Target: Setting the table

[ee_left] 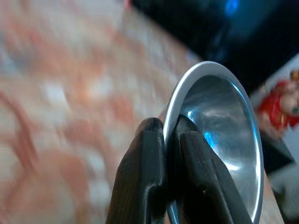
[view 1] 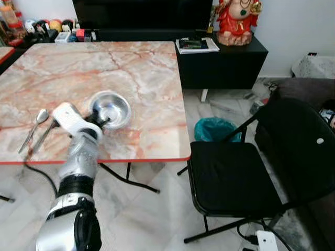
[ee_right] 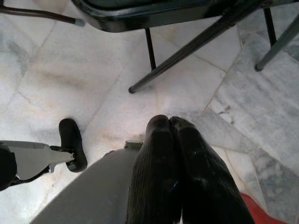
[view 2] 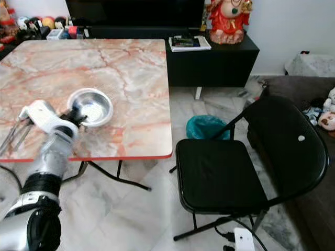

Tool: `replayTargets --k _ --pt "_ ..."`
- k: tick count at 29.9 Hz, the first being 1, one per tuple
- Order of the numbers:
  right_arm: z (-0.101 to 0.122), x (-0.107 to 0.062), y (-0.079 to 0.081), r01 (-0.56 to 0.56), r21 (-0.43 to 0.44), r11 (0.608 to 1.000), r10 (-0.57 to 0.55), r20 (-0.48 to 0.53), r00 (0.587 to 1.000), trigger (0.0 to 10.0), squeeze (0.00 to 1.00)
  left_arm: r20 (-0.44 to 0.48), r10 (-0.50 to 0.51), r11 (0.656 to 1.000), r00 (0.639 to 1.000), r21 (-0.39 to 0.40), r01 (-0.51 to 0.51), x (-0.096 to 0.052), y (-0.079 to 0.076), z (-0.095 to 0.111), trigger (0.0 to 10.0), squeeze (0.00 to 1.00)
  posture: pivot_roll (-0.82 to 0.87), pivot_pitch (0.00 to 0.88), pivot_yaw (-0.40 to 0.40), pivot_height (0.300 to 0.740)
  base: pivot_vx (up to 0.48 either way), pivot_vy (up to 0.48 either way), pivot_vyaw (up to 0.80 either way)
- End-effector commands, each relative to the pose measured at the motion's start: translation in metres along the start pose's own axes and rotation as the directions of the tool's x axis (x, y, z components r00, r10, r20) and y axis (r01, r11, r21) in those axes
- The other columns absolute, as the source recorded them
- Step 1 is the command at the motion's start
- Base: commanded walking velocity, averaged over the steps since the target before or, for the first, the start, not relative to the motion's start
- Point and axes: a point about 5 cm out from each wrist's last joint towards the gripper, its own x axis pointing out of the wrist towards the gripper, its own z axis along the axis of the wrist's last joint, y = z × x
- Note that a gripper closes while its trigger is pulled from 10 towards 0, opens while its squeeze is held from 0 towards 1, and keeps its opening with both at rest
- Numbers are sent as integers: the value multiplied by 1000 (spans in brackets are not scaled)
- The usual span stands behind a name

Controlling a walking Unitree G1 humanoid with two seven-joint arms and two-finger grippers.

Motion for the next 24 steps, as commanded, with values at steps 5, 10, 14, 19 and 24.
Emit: replayTargets --k 5,10,14,19,24 --pt "-2 -1 -1 5 4 1000 -5 3 1000 10000 0 181 -56 944 982 329 -7 -5 1 42 10000 0 3 5 5 740 0 0 0" --pt "-3 -1 -2 8 2 1000 -8 1 1000 10000 0 224 -107 679 969 729 -94 -16 7 86 10000 0 17 0 2 740 0 0 0" --pt "-4 -2 -2 5 -6 1000 -5 -5 1000 10000 0 206 -83 467 975 872 -145 -17 11 105 10000 0 27 0 -3 740 0 0 0" --pt "-4 -2 -2 0 -12 1000 0 -7 1000 10000 0 153 -70 266 986 955 -129 -17 12 123 10000 0 31 0 -5 740 0 0 0" --pt "-4 -1 -2 2 -10 1000 -2 -6 1000 10000 0 -173 5 -82 985 982 173 -24 19 106 10000 0 37 0 -8 740 0 0 0"
